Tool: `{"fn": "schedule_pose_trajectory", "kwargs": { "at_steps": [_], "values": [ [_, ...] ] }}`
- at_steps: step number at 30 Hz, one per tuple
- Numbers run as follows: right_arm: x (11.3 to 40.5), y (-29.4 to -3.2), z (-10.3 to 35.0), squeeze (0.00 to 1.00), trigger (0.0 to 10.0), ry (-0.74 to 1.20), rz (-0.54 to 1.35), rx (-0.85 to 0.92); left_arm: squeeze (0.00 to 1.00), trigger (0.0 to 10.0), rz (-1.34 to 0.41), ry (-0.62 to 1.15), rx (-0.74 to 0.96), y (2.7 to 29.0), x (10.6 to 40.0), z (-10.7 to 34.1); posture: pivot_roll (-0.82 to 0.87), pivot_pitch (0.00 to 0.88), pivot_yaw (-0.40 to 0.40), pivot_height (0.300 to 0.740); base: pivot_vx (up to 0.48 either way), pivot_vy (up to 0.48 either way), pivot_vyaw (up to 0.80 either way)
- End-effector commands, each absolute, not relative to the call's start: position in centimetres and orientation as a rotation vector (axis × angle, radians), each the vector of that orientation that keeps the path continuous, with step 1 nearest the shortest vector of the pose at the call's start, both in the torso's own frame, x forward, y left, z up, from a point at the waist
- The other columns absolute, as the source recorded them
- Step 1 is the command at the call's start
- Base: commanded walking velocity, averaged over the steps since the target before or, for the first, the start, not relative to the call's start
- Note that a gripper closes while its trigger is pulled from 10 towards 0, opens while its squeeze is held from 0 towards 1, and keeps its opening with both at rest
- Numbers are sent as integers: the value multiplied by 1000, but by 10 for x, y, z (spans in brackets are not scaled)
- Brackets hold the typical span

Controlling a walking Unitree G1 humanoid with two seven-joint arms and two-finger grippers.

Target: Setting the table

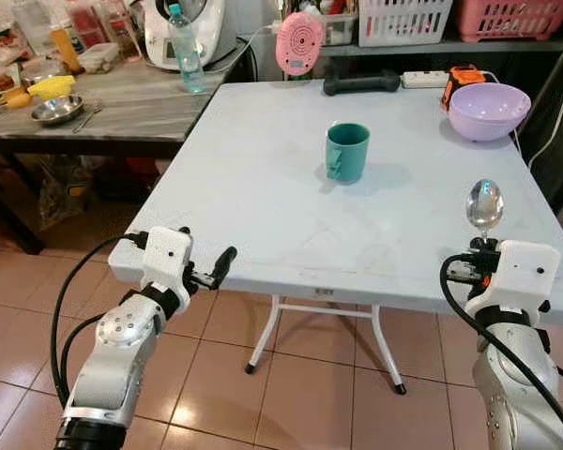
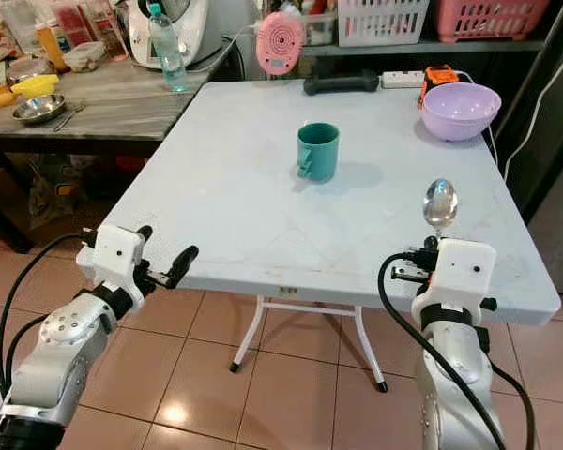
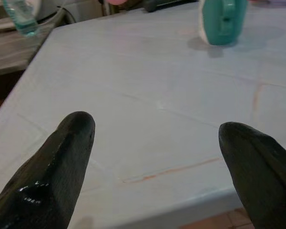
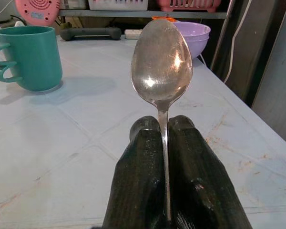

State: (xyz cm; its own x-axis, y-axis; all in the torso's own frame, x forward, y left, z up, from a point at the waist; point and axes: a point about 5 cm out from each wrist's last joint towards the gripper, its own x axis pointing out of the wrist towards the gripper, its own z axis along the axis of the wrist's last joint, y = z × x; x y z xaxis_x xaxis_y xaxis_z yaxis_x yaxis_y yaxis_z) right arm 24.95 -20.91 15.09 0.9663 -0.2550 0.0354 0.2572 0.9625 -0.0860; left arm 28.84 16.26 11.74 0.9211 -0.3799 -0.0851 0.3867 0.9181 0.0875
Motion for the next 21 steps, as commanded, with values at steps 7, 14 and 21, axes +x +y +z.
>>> {"fn": "schedule_pose_trajectory", "kwargs": {
  "at_steps": [7,14,21],
  "values": [
    [240,-209,152,0,10000,-27,-267,-83,0,10000,-312,109,119,177,259,105,-165,49,98,740,0,0,0],
    [233,-212,146,0,10000,-7,-272,-86,0,10000,-253,144,107,185,247,97,-151,48,94,740,0,0,0],
    [232,-214,148,0,10000,-13,-277,-88,0,10000,-231,131,86,182,257,99,-167,53,107,740,0,0,0]
  ]
}}
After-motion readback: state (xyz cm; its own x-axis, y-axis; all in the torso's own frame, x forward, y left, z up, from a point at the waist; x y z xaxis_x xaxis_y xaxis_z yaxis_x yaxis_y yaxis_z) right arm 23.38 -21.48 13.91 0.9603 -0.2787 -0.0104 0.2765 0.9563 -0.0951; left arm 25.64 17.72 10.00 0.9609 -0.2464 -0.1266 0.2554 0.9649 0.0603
